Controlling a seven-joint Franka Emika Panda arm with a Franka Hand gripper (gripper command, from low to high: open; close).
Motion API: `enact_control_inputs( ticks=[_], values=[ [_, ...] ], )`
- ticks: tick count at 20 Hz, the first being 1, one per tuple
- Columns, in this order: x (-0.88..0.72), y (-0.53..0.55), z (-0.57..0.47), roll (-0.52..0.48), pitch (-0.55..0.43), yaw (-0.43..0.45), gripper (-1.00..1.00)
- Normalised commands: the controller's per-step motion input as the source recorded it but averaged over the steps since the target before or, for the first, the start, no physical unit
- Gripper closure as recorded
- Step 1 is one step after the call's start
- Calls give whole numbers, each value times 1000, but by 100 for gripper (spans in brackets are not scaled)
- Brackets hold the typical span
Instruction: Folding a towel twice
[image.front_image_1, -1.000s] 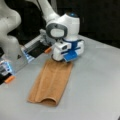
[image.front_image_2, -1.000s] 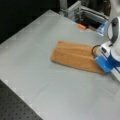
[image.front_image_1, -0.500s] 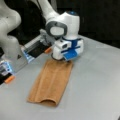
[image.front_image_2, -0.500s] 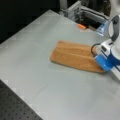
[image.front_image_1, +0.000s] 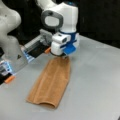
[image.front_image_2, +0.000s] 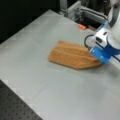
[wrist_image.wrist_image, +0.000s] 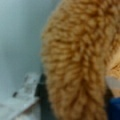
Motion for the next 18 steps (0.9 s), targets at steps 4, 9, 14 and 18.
enact_control_inputs(
  ticks=[4, 9, 14, 18],
  values=[
    [237, -182, 212, 148, 250, 227, 100],
    [461, -231, 128, 149, 200, 241, 100],
    [434, -233, 119, 206, 220, 153, 100],
    [288, -287, 161, 205, 255, 5, 100]
  ],
)
